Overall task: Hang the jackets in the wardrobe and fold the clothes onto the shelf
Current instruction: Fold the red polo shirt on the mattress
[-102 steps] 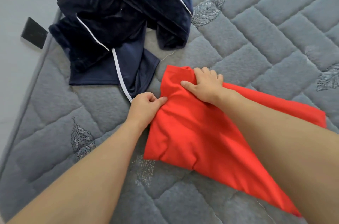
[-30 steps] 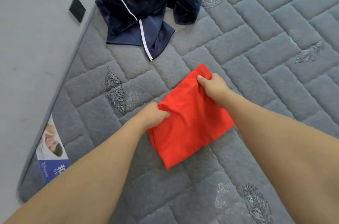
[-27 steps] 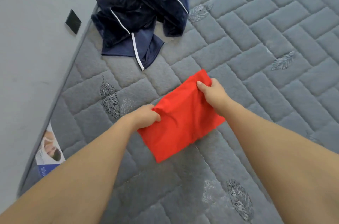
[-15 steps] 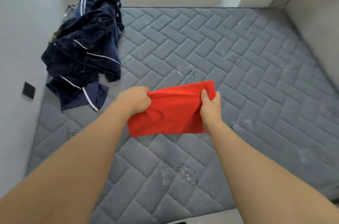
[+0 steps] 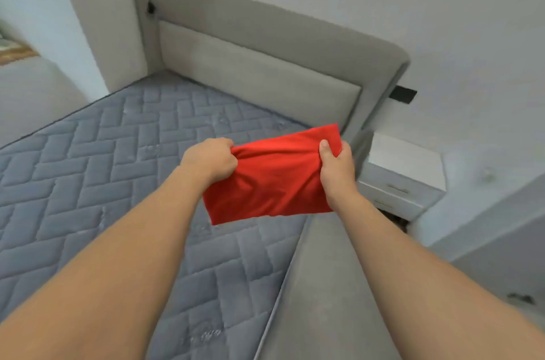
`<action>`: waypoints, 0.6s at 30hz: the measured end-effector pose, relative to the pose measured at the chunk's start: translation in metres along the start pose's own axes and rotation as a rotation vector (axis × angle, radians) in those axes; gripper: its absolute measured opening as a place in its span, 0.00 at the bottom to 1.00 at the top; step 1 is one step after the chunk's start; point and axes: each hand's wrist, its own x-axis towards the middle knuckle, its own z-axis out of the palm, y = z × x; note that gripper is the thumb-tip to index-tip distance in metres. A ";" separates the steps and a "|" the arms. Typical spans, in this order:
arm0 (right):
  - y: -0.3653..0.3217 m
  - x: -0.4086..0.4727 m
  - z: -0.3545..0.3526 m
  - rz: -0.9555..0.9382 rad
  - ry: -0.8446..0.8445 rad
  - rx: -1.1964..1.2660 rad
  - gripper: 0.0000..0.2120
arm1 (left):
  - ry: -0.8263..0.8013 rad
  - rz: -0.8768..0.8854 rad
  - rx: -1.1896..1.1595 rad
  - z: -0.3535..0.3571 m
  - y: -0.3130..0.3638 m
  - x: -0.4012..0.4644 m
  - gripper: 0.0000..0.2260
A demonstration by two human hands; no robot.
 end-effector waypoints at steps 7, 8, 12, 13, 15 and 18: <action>-0.019 0.059 -0.224 -0.016 0.433 0.050 0.07 | 0.145 0.458 0.166 -0.011 0.254 0.049 0.04; -0.020 0.066 -0.256 -0.008 0.483 0.057 0.09 | 0.160 0.517 0.187 -0.011 0.293 0.052 0.06; -0.020 0.092 -0.390 -0.009 0.715 0.103 0.15 | 0.215 0.780 0.159 -0.007 0.451 0.058 0.07; -0.019 0.099 -0.421 -0.024 0.764 0.108 0.12 | 0.211 0.829 0.127 -0.006 0.487 0.058 0.06; -0.019 0.112 -0.477 -0.051 0.857 0.093 0.09 | 0.197 0.903 0.074 -0.004 0.552 0.058 0.04; -0.022 0.131 -0.552 -0.088 0.974 0.060 0.11 | 0.215 0.995 0.041 -0.004 0.642 0.057 0.05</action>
